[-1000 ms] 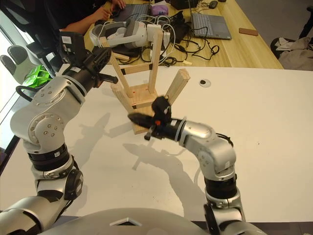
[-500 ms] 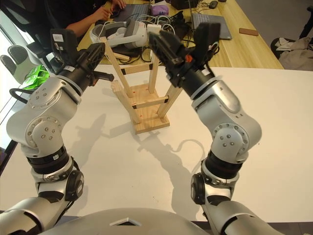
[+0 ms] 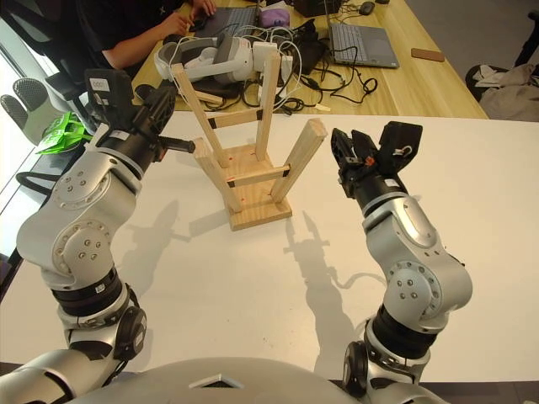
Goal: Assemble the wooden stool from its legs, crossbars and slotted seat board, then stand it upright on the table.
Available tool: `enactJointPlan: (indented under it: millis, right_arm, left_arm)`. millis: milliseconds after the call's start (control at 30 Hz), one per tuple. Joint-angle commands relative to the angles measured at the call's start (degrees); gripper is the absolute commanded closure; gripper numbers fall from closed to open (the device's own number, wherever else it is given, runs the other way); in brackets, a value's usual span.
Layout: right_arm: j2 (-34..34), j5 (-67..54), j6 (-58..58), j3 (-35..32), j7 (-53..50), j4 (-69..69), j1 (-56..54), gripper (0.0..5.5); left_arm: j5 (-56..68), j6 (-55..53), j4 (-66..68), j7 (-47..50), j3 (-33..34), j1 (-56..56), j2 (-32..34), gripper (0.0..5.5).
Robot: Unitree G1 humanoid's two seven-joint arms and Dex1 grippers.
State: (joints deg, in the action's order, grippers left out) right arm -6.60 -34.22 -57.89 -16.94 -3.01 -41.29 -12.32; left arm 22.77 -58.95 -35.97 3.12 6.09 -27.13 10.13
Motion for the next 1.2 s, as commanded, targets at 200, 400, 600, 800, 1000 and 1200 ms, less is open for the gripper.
enactJointPlan:
  millis: [200,400,600,800,1000,1200]
  right_arm:
    - [-0.51,-3.54,1.18,1.99,3.9,-0.49,3.31,3.7]
    - [-1.04,-7.37,3.04,2.82,6.51,-3.38,6.78,2.71]
    - [-5.46,-3.79,5.54,3.84,8.08,3.36,5.37,1.86]
    - [-7.73,-0.4,9.91,7.01,11.44,9.25,3.45,1.86]
    - [-7.27,-0.33,12.91,10.53,15.4,13.09,0.07,1.86]
    - [-7.54,1.31,14.71,12.58,16.94,15.97,-1.67,2.04]
  left_arm:
    - [-1.72,0.41,-0.38,-0.58,-1.82,-0.07,0.05,5.45]
    - [-2.83,0.87,-1.16,-0.29,-3.07,1.5,-0.85,5.45]
    - [-4.01,1.96,-0.65,-0.02,-5.24,1.8,-2.71,5.45]
    - [-5.15,2.9,-0.34,0.15,-6.02,2.1,-3.95,5.45]
    - [-5.64,3.43,0.12,-0.32,-6.35,1.55,-4.37,5.45]
    - [-5.97,3.44,-0.18,-0.19,-6.11,1.84,-4.63,5.45]
